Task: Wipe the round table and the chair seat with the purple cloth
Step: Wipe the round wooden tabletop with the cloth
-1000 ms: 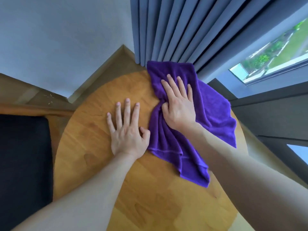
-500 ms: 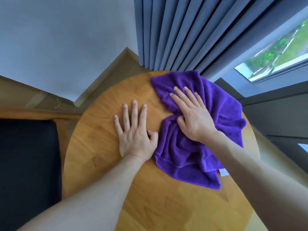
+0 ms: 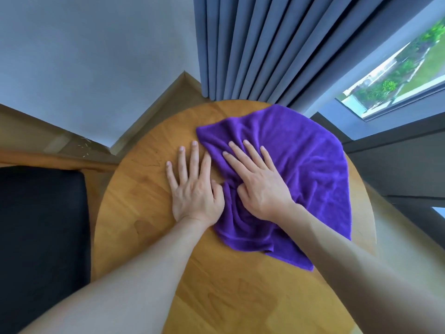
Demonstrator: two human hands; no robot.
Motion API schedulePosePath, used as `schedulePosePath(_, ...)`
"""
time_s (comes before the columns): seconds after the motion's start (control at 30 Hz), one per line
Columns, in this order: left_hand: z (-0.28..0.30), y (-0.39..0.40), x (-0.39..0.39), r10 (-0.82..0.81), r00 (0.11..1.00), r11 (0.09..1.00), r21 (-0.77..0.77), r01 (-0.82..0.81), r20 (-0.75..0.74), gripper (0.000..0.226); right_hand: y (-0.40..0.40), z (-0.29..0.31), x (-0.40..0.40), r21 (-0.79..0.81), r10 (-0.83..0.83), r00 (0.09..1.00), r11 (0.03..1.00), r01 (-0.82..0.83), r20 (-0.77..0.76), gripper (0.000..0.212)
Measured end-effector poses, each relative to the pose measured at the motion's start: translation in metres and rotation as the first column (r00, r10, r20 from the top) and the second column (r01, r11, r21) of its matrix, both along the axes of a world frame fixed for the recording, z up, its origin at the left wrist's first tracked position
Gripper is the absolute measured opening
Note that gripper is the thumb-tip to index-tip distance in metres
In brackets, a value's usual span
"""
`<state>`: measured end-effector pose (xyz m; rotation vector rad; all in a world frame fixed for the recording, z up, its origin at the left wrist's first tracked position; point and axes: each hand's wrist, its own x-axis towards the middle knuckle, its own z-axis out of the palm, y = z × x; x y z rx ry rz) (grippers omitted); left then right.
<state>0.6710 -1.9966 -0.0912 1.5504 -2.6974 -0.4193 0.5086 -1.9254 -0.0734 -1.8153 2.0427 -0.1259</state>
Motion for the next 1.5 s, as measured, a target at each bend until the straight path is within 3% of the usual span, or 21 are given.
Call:
schedulePosePath(0.17,0.0,0.0,-0.001,0.012,1.0,1.0,0.003,-0.012,0.007,0.079,0.017,-0.001,-0.023,0.003,-0.05,0.997,0.999,0.05,-0.052,0.078)
schedulePosePath(0.43,-0.004,0.0,-0.002,0.017,0.999,1.0,-0.019,-0.016,0.038,0.078,-0.06,-0.007,-0.022,-0.007,-0.175,0.98,0.985,0.175,-0.091,0.071)
schedulePosePath(0.7,-0.005,0.002,-0.003,0.03,0.999,0.999,-0.045,-0.029,0.018,0.072,0.01,-0.007,-0.03,-0.015,0.144,0.989,0.989,-0.145,-0.043,0.074)
schedulePosePath(0.8,-0.004,0.001,-0.004,0.043,0.999,0.998,-0.046,-0.043,0.01,0.075,0.01,-0.006,-0.06,-0.028,0.178,0.984,0.984,-0.179,-0.033,0.077)
schedulePosePath(0.87,-0.004,0.0,-0.004,0.046,0.999,0.998,-0.041,-0.046,0.007,0.074,-0.009,-0.006,-0.067,-0.05,0.082,0.996,0.995,-0.083,-0.032,0.077)
schedulePosePath(0.93,-0.004,0.001,-0.004,0.046,0.999,0.998,-0.039,-0.045,0.013,0.074,-0.033,-0.008,-0.053,-0.087,-0.119,0.993,0.989,0.116,-0.024,0.077)
schedulePosePath(1.0,-0.004,0.0,-0.003,0.043,0.999,0.999,-0.034,-0.042,0.023,0.074,-0.054,-0.011,-0.024,-0.112,-0.326,0.945,0.94,0.322,-0.018,0.075)
schedulePosePath(1.07,-0.003,0.001,-0.003,0.039,0.999,0.999,-0.035,-0.038,0.033,0.075,-0.062,-0.012,0.005,-0.107,-0.419,0.908,0.903,0.416,-0.015,0.076)
schedulePosePath(1.13,-0.001,0.001,-0.003,0.029,0.999,0.999,-0.036,-0.028,0.043,0.074,-0.052,-0.011,0.02,-0.075,-0.325,0.946,0.943,0.323,-0.007,0.076)
schedulePosePath(1.2,0.0,0.001,-0.003,0.026,0.999,0.999,-0.033,-0.024,0.044,0.072,-0.031,-0.009,0.013,-0.055,-0.116,0.993,0.992,0.117,0.006,0.075)
schedulePosePath(1.33,-0.001,0.0,-0.005,0.036,0.999,0.999,-0.033,-0.035,0.024,0.07,-0.002,-0.007,-0.041,-0.047,0.221,0.975,0.974,-0.222,-0.027,0.078)
schedulePosePath(1.4,-0.002,0.001,-0.005,0.04,0.999,0.998,-0.042,-0.039,0.014,0.073,-0.012,-0.008,-0.059,-0.053,0.195,0.978,0.978,-0.199,-0.071,0.079)
schedulePosePath(1.5,-0.004,0.001,-0.004,0.039,0.999,0.998,-0.048,-0.038,0.014,0.076,-0.044,-0.01,-0.042,-0.088,-0.114,0.99,0.99,0.106,-0.086,0.078)
